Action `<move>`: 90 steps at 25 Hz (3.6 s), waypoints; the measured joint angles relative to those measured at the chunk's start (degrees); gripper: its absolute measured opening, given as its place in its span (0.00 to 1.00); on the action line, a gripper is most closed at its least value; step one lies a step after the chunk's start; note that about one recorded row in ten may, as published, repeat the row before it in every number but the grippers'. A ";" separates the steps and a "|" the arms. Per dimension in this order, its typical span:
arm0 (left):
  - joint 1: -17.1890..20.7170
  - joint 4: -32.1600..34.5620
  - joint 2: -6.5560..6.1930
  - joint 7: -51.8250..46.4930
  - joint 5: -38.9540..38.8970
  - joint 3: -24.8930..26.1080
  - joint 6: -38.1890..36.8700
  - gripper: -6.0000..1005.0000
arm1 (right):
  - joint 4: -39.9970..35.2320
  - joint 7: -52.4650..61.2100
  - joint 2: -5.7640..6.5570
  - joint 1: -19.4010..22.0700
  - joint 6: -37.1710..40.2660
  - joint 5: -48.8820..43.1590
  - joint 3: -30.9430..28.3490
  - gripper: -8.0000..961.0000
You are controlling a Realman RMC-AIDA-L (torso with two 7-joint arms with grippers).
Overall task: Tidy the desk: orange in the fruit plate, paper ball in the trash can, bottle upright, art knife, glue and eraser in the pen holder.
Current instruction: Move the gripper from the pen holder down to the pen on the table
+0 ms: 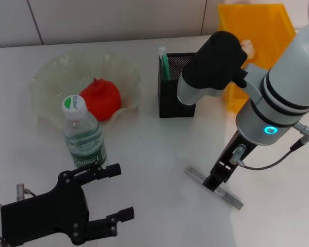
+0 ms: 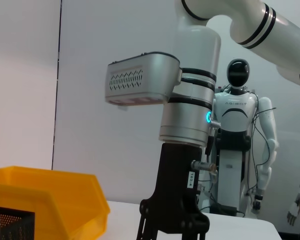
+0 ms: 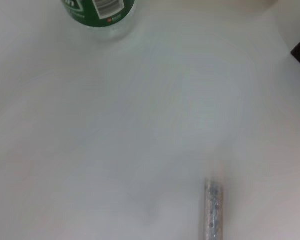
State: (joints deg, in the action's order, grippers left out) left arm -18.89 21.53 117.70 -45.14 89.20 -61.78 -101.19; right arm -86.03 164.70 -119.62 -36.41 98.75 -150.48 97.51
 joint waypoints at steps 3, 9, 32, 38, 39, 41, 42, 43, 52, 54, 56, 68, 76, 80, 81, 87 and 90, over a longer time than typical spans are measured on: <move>0.12 0.00 -0.06 -0.03 -0.04 0.00 -0.01 0.80 | 2.63 0.64 0.00 -0.79 -2.21 0.23 0.30 0.71; 0.01 0.00 -0.10 -0.03 -0.07 0.00 -0.04 0.80 | 7.09 0.96 -0.04 -2.22 -4.91 0.62 0.38 0.71; 0.40 0.00 0.07 0.01 0.01 0.00 -0.05 0.80 | 13.60 2.68 -0.08 -4.39 -9.23 2.30 2.76 0.62; 0.44 0.00 0.07 0.03 0.01 0.00 -0.05 0.80 | 14.10 2.67 -0.08 -4.47 -9.57 2.30 2.78 0.50; 0.43 0.00 0.07 0.03 0.01 0.00 -0.05 0.80 | 14.28 2.67 -0.08 -4.47 -9.75 2.30 2.78 0.49; 0.44 0.00 0.07 0.05 0.00 0.00 -0.05 0.80 | 15.03 2.58 -0.08 -4.54 -10.22 2.55 2.77 0.46; 0.44 0.00 0.07 0.05 0.00 0.00 -0.05 0.80 | 15.03 2.58 -0.08 -4.54 -10.22 2.55 2.77 0.45; 0.44 0.00 0.07 0.05 0.00 0.00 -0.05 0.80 | 15.37 2.52 -0.08 -4.69 -10.34 2.81 2.78 0.44; 0.43 0.00 0.07 0.06 0.00 0.00 -0.05 0.80 | 17.39 2.37 -0.08 -5.66 -10.96 3.48 2.87 0.43; 0.43 0.00 0.07 0.06 0.00 0.00 -0.05 0.80 | 17.44 2.33 -0.08 -5.67 -10.96 3.50 2.86 0.43; 0.46 0.00 0.07 0.06 0.00 0.00 -0.05 0.80 | 17.47 2.24 -0.08 -5.69 -10.96 3.52 2.86 0.42; 0.52 0.00 0.07 0.11 0.00 0.00 -0.05 0.80 | 19.26 2.12 -0.09 -6.21 -11.34 3.54 3.56 0.35; 0.52 0.00 0.00 0.07 -0.11 0.00 -0.11 0.80 | 17.91 0.81 -0.08 -5.64 -11.06 3.54 3.64 0.21; 0.52 0.00 -0.02 0.06 -0.14 0.00 -0.17 0.80 | 17.79 0.74 0.00 -5.58 -11.04 3.54 3.58 0.12; 0.50 0.00 -0.05 0.06 -0.22 0.00 -0.28 0.80 | 17.04 0.46 0.06 -5.17 -10.91 3.57 3.13 0.11; 0.47 0.00 -0.10 0.06 -0.31 0.00 -0.42 0.80 | 12.34 -0.08 0.28 -3.28 -10.10 4.15 0.84 0.06; 0.36 0.00 -0.11 0.05 -0.36 0.00 -0.55 0.80 | 11.93 -0.58 0.36 -2.90 -9.62 4.23 -0.49 0.03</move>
State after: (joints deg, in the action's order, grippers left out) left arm -18.53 21.54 117.60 -45.09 88.85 -61.78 -101.74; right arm -74.10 164.12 -119.26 -39.31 89.13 -146.25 97.01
